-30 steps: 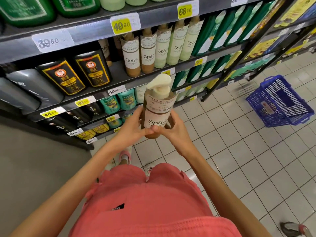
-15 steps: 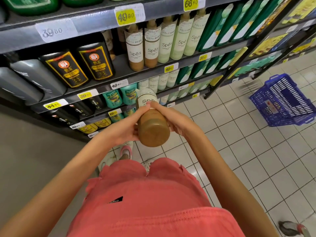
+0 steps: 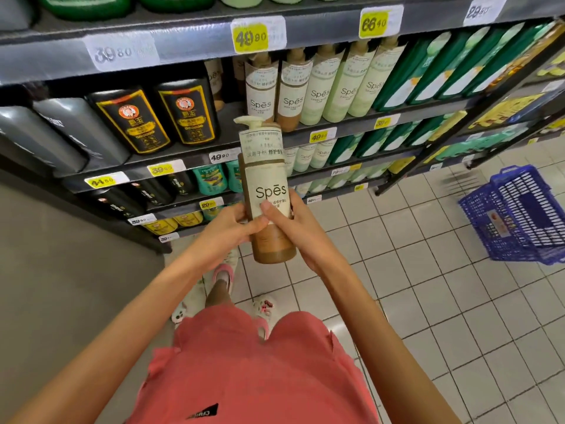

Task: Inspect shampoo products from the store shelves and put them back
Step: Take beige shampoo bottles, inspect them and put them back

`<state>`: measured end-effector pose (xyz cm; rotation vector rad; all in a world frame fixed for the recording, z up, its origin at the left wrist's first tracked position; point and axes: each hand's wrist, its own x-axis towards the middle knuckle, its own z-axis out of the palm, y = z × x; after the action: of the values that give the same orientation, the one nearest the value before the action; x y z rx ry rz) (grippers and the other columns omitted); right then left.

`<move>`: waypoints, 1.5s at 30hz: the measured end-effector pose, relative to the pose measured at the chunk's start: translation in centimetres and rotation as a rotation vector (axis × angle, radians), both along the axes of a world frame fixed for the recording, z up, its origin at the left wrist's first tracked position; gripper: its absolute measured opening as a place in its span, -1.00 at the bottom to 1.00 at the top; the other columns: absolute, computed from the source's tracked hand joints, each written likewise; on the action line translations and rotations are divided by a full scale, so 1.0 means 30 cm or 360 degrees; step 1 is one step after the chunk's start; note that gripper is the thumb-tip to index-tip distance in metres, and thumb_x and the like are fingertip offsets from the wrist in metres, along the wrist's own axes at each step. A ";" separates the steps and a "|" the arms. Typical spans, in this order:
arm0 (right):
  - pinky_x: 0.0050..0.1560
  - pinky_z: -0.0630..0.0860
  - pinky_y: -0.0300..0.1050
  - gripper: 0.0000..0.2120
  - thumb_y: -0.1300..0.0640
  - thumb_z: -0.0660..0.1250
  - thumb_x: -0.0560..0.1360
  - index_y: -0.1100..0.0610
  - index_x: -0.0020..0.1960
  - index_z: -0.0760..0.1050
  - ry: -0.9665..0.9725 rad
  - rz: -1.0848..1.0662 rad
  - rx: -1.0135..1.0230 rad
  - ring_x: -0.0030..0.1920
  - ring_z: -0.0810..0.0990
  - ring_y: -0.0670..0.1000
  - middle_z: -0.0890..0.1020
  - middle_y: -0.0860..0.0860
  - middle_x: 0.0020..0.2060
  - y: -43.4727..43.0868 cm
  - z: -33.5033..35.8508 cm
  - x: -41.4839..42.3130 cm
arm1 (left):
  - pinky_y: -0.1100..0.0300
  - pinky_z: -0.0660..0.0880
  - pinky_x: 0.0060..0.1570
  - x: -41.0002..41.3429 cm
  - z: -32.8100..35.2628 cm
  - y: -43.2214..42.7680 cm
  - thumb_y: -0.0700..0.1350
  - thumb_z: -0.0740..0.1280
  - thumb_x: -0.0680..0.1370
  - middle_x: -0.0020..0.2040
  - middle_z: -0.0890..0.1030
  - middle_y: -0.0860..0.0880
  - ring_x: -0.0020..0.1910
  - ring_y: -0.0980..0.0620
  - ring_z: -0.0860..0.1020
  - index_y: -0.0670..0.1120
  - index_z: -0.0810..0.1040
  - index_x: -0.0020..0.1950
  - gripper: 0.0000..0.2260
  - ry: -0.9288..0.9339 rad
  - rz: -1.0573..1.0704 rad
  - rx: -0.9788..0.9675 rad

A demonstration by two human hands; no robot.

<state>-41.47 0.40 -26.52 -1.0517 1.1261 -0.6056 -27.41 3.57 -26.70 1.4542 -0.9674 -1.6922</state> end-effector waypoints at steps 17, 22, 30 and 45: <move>0.05 0.54 -0.29 -0.43 0.13 0.54 0.32 0.10 0.29 0.44 0.0165 -0.0315 -0.0456 0.10 0.57 -0.16 0.62 -0.09 0.04 -0.454 -0.307 0.243 | 0.60 0.41 -0.16 0.194 -0.274 -0.435 -0.23 0.43 0.42 -0.08 0.51 0.40 -0.03 0.48 0.49 0.22 0.40 0.11 -0.57 -0.0685 0.0471 -0.0456; 0.04 0.56 -0.25 -0.42 0.15 0.56 0.30 0.05 0.27 0.45 0.0164 -0.0408 -0.0632 0.01 0.56 -0.30 0.58 -0.24 -0.02 -0.521 -0.335 0.317 | 0.56 0.43 -0.08 0.206 -0.287 -0.496 -0.16 0.33 0.52 0.07 0.52 0.23 0.07 0.28 0.51 0.00 0.39 0.24 -0.69 -0.0764 0.0509 -0.0540; 0.25 0.44 0.07 -0.32 0.20 0.57 0.28 0.14 0.34 0.40 0.0297 -0.0578 -0.0997 0.24 0.47 0.01 0.48 -0.04 0.13 -0.564 -0.390 0.369 | 0.36 0.39 0.23 0.214 -0.276 -0.516 -0.39 0.17 0.52 0.23 0.52 -0.04 0.14 0.24 0.50 -0.08 0.42 0.34 -0.57 -0.0621 0.0581 -0.0523; 0.27 0.45 -0.01 -0.39 0.22 0.48 0.36 0.10 0.35 0.34 0.0079 -0.0584 -0.1012 0.29 0.43 -0.03 0.43 -0.01 0.19 -0.596 -0.463 0.411 | 0.31 0.33 0.30 0.207 -0.339 -0.510 -0.40 0.21 0.50 0.26 0.42 0.04 0.30 0.24 0.39 0.09 0.31 0.34 -0.47 -0.0579 0.0674 -0.0647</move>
<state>-29.14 -17.50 -40.41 -1.4091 1.2103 -1.2929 -21.20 -11.74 -36.87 1.5720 -1.0281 -0.8862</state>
